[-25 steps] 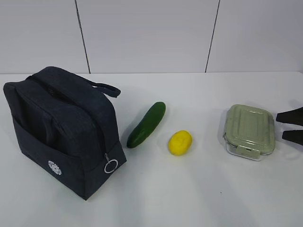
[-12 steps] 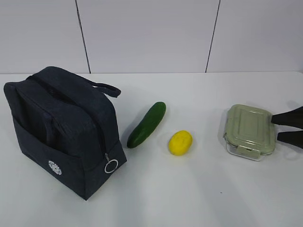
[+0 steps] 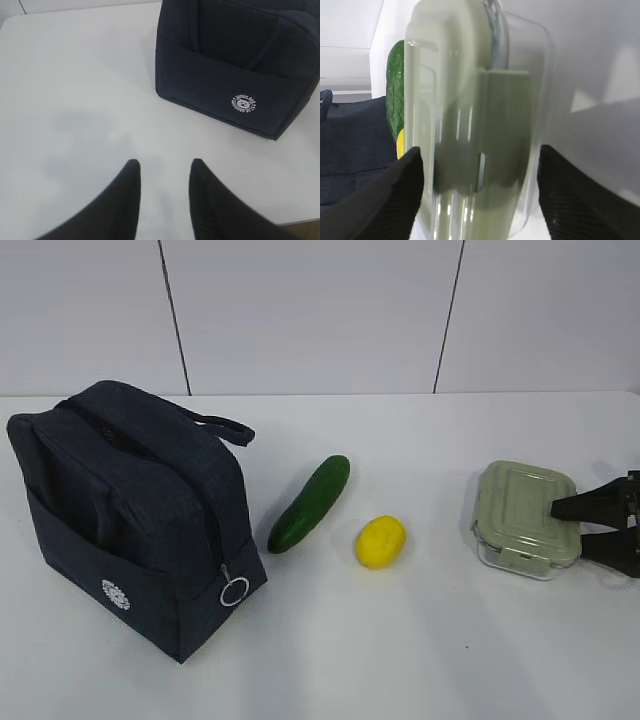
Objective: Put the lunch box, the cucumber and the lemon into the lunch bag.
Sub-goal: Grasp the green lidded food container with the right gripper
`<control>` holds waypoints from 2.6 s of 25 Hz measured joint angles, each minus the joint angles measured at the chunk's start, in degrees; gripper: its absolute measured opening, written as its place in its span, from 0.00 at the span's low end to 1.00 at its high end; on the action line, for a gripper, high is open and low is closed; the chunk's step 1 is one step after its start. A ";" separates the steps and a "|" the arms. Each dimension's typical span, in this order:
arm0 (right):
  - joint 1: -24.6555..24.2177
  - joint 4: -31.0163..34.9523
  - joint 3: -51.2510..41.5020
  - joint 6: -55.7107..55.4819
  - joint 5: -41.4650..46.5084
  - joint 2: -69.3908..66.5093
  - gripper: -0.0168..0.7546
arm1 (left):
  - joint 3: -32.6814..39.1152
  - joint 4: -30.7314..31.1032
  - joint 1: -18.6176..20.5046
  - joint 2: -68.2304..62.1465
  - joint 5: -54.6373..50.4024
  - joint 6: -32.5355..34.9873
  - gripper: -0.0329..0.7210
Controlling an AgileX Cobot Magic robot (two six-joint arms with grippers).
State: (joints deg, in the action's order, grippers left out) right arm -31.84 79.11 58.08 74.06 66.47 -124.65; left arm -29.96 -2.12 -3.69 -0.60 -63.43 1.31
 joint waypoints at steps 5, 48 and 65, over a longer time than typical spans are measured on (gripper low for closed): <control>0.27 0.34 0.05 0.00 0.00 -0.13 0.72 | 0.00 0.00 0.00 0.00 0.00 0.00 0.36; 0.53 1.55 1.15 -0.21 0.00 -0.37 0.72 | 0.00 0.00 0.00 0.00 0.00 0.00 0.36; 1.53 1.44 1.15 -0.21 -0.26 -0.73 0.72 | 0.00 0.00 0.00 0.00 0.00 0.00 0.36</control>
State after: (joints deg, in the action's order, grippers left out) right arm -30.32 80.56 59.22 73.85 66.20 -125.38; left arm -29.96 -2.12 -3.69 -0.60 -63.43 1.31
